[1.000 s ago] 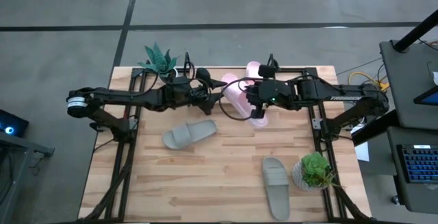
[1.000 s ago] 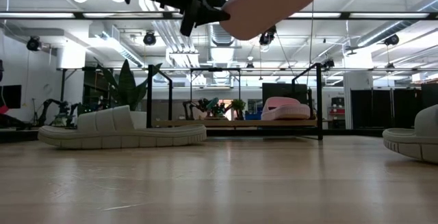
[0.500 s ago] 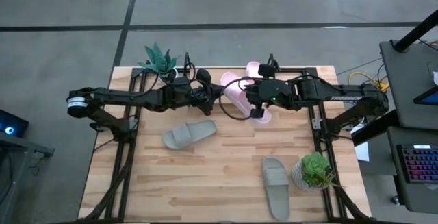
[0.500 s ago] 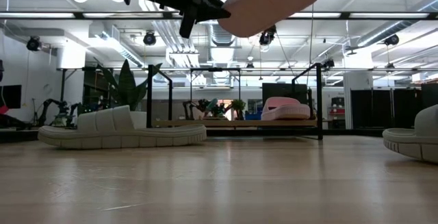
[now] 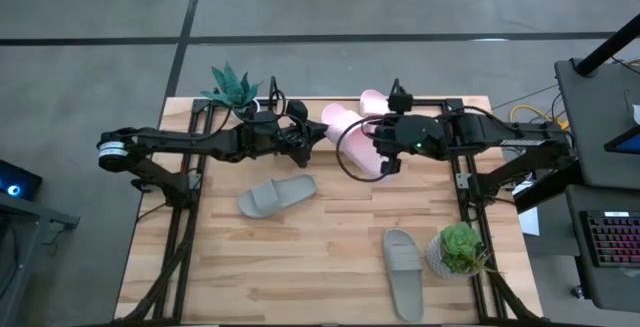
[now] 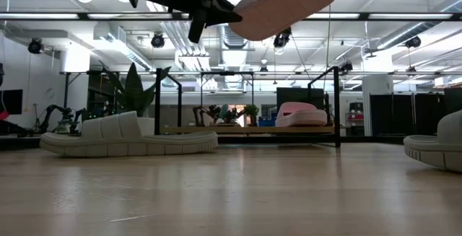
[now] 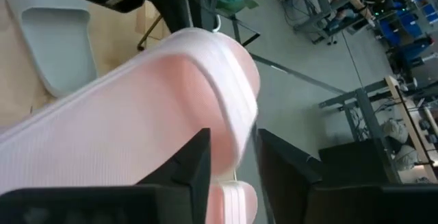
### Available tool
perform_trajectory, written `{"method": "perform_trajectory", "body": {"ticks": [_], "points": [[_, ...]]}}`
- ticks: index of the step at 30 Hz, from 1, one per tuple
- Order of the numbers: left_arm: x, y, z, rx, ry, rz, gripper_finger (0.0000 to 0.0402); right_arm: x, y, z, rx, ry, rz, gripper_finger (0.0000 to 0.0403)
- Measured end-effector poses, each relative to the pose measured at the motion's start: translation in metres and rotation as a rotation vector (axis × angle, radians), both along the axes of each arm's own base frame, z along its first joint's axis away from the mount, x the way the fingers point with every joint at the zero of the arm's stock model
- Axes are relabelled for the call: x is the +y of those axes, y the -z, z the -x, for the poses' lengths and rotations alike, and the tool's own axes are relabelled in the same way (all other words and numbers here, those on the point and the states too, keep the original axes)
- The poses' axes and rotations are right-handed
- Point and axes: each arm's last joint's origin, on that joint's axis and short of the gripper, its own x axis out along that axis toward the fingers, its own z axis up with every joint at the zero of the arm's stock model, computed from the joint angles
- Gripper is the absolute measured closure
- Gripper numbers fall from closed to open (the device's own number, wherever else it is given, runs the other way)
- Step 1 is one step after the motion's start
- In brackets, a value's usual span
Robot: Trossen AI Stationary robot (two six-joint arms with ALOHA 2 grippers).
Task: Pick and place slides into the shelf
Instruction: Put the pink slide on the shelf
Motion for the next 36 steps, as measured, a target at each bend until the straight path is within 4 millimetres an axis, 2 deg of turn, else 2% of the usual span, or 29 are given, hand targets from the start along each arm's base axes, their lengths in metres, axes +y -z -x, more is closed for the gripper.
{"method": "perform_trajectory", "body": {"ticks": [6,8,12,16,20,25,30,36], "points": [[0.003,0.003,0.001,0.018,0.07,-0.032,0.0376,0.007,-0.019,0.017,-0.077,-0.025,-0.035,0.0262],[0.004,0.002,0.002,0.01,0.148,-0.026,0.0376,0.014,-0.026,0.025,-0.097,-0.114,-0.077,0.0256],[0.008,0.0,0.003,-0.014,0.244,-0.022,0.0376,0.034,-0.038,0.042,-0.125,-0.401,-0.201,0.0253],[0.016,-0.002,0.005,-0.044,0.235,-0.013,0.0376,0.056,-0.04,0.054,-0.129,-0.502,-0.188,0.0256],[0.024,-0.006,0.007,-0.079,0.211,0.009,0.0376,0.079,-0.032,0.054,-0.101,-0.416,0.004,0.0254],[0.027,-0.009,0.008,-0.106,0.201,0.023,0.0376,0.103,-0.017,0.044,-0.042,-0.277,0.245,0.0229],[0.029,-0.008,0.008,-0.102,0.179,0.024,0.0377,0.116,-0.005,0.034,0.001,-0.277,0.265,0.0182],[0.032,-0.008,0.009,-0.102,0.126,0.022,0.0377,0.118,0.006,0.03,0.055,-0.254,0.255,0.0129]]}}
